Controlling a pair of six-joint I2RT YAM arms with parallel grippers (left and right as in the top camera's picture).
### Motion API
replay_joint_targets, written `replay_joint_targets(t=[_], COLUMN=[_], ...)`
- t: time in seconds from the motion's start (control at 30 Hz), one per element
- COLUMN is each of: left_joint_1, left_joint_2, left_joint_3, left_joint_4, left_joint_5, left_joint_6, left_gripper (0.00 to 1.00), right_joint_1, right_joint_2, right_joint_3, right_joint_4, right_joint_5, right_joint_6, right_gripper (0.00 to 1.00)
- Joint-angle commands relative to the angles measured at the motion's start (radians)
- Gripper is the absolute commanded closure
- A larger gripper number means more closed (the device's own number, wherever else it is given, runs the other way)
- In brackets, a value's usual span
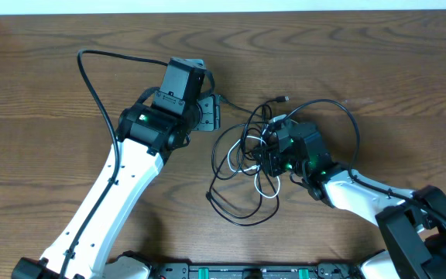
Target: Untangle cables
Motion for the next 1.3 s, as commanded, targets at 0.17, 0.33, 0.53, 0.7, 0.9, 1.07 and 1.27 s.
replay_joint_targets(t=[0.17, 0.33, 0.53, 0.7, 0.9, 1.07, 1.27], left_joint_1=[0.006, 0.006, 0.006, 0.006, 0.006, 0.006, 0.006], left_joint_2=[0.007, 0.007, 0.007, 0.007, 0.007, 0.007, 0.007], left_joint_3=[0.019, 0.019, 0.019, 0.019, 0.019, 0.019, 0.019], left_joint_4=[0.007, 0.006, 0.000, 0.000, 0.000, 0.000, 0.000], left_joint_5=[-0.012, -0.012, -0.012, -0.011, -0.011, -0.011, -0.007], left_joint_6=[-0.002, -0.002, -0.002, -0.002, -0.002, -0.002, -0.002], left_gripper=[0.30, 0.30, 0.30, 0.30, 0.30, 0.30, 0.30], right_joint_1=[0.026, 0.029, 0.029, 0.029, 0.029, 0.029, 0.028], right_joint_2=[0.009, 0.048, 0.057, 0.073, 0.114, 0.129, 0.105], right_joint_3=[0.005, 0.005, 0.005, 0.005, 0.005, 0.005, 0.005], right_joint_4=[0.060, 0.091, 0.081, 0.058, 0.118, 0.148, 0.196], right_joint_5=[0.014, 0.029, 0.029, 0.062, 0.062, 0.057, 0.050], right_joint_6=[-0.006, -0.007, -0.016, -0.018, -0.008, 0.006, 0.013], right_gripper=[0.49, 0.49, 0.60, 0.61, 0.82, 0.99, 0.99])
